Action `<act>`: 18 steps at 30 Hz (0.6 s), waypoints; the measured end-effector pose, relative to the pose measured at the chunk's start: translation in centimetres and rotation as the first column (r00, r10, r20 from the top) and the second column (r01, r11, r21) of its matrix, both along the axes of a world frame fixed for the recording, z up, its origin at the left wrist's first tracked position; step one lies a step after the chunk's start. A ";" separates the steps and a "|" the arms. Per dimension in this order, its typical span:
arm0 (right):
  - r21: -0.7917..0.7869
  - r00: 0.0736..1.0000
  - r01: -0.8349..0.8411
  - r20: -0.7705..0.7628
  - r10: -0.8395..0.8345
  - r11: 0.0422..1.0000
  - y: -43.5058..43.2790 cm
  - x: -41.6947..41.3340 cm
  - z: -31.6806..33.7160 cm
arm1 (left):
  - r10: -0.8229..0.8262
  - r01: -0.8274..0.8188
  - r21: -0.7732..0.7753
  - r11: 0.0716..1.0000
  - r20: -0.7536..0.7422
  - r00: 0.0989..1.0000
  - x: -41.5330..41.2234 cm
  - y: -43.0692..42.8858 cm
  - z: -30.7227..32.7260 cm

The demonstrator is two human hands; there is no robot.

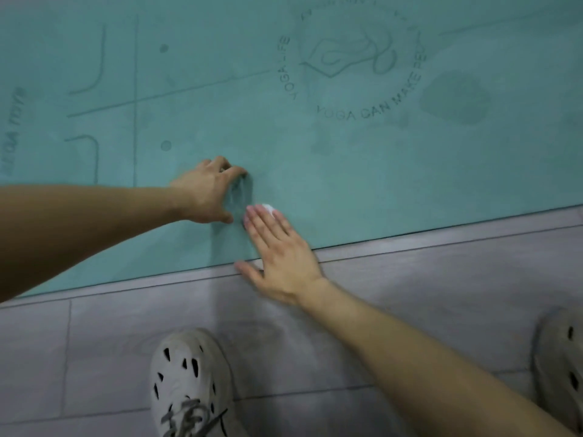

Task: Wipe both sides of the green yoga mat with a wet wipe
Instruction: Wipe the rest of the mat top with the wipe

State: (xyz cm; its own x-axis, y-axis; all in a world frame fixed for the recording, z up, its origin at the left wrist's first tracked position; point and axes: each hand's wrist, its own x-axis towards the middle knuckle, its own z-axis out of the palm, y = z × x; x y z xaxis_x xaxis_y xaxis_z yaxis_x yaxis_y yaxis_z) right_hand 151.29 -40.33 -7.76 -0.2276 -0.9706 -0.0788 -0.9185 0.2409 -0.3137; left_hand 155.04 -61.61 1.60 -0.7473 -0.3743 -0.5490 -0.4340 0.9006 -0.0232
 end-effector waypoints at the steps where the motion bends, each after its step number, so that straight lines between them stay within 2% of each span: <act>1: -0.003 0.999 -0.052 -0.018 0.052 0.999 0.6 -0.6 -0.1 | -0.011 0.011 -0.010 1.000 -0.004 1.000 0.0 0.0 -0.1; 3: -0.020 0.998 0.014 -0.062 -0.015 1.000 2.5 -4.5 -0.4 | -0.028 0.028 -0.002 1.000 -0.015 0.999 0.5 -0.3 -0.2; 7: 0.077 0.915 0.386 -0.158 -0.371 0.919 6.1 -12.1 0.0 | -0.028 0.028 -0.004 1.000 -0.054 0.998 3.1 -1.5 -0.4; 11: 0.049 0.840 0.537 -0.125 -0.529 0.842 2.6 -9.3 0.1 | 0.144 -0.149 -0.085 0.985 -0.052 0.988 7.6 -1.5 -0.9; 13: 0.049 0.874 0.481 -0.101 -0.475 0.875 -0.5 -6.4 -0.2 | 0.219 -0.221 -0.062 0.973 -0.024 0.975 9.8 -1.7 -1.3; 15: 0.059 0.931 0.363 -0.064 -0.359 0.930 -3.7 -2.8 -0.4 | 0.205 -0.205 -0.038 0.978 -0.008 0.979 11.6 -1.9 -1.7; 18: 0.041 1.000 0.008 -0.005 -0.008 0.999 -6.1 3.9 0.0 | 0.126 -0.126 -0.035 0.991 -0.002 0.992 12.9 -2.1 -1.8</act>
